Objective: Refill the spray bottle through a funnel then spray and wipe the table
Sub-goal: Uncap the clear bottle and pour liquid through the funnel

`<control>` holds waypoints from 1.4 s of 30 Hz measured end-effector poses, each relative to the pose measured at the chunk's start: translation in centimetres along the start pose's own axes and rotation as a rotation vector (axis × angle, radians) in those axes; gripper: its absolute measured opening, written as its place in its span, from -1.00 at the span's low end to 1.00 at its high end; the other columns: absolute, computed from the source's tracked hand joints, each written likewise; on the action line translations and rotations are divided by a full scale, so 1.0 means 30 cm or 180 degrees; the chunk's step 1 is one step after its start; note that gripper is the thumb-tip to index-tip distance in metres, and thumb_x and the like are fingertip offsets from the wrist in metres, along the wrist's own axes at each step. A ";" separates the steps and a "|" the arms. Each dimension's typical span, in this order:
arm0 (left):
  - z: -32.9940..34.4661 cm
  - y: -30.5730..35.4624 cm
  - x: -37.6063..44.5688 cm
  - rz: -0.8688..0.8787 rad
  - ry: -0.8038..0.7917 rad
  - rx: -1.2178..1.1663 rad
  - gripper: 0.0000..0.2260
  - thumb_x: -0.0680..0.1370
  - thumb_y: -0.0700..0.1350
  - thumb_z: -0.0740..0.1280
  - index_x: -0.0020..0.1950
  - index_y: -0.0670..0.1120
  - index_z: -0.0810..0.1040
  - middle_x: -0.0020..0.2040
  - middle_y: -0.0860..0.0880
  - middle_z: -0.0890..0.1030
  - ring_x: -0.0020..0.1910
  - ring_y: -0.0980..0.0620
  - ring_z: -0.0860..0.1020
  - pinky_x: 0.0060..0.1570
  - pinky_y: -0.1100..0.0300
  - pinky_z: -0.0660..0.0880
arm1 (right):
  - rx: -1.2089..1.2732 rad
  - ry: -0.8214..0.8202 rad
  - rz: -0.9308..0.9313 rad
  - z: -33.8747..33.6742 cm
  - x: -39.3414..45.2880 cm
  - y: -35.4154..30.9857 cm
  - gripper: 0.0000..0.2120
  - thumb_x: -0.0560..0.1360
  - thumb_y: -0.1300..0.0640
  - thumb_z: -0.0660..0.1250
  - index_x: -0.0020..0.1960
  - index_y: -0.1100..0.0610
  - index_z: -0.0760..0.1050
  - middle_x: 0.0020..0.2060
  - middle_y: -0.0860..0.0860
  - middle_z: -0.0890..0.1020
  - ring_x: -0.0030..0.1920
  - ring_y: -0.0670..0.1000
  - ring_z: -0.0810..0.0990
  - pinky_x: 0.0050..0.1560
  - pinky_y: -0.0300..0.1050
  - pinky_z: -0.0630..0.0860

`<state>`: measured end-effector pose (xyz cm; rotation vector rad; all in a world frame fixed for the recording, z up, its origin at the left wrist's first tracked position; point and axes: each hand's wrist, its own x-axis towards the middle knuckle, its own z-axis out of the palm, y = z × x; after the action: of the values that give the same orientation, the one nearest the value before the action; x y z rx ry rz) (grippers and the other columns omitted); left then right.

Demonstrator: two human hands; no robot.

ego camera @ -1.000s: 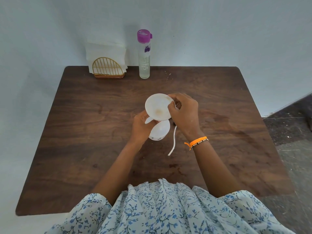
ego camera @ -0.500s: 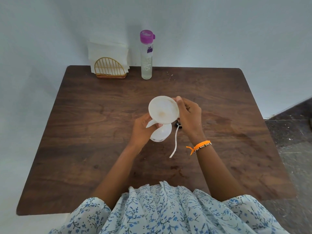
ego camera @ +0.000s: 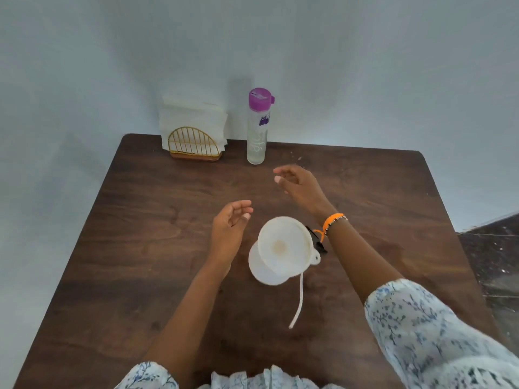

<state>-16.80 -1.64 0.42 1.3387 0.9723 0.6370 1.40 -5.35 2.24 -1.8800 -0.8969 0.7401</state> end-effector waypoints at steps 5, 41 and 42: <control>0.026 0.031 0.138 -0.0036 0.0074 0.0187 -0.78 0.54 -0.26 0.28 0.06 0.03 0.55 -0.03 0.11 0.60 -0.09 0.37 0.54 -0.16 0.54 0.41 | -0.0197 0.0234 0.0089 0.080 0.243 0.007 -0.47 0.44 0.16 0.41 0.34 0.17 0.29 0.18 0.12 0.42 0.07 0.02 0.46 0.10 -0.16 0.41; 0.119 0.566 0.075 0.1548 -0.0541 0.0264 -0.45 0.39 -0.06 0.48 0.31 0.10 0.34 0.22 0.19 0.50 0.13 0.27 0.51 -0.03 0.44 0.49 | 0.0089 0.1472 -0.1312 -0.218 -0.127 -0.548 -0.55 0.23 -0.20 0.51 0.03 -0.04 0.51 -0.13 -0.17 0.64 -0.17 -0.18 0.60 -0.20 -0.27 0.56; 0.119 0.585 0.062 0.1584 -0.0525 0.0253 -0.45 0.38 -0.05 0.48 0.32 0.08 0.37 0.22 0.17 0.52 0.13 0.22 0.53 0.00 0.37 0.51 | 0.0097 0.1522 -0.1361 -0.227 -0.144 -0.565 -0.55 0.23 -0.20 0.51 0.03 -0.04 0.51 -0.14 -0.18 0.64 -0.18 -0.19 0.59 -0.21 -0.29 0.55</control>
<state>-10.27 0.96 17.00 1.6940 0.5335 0.8503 -0.49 -6.41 20.90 -1.6524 -0.9182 0.0383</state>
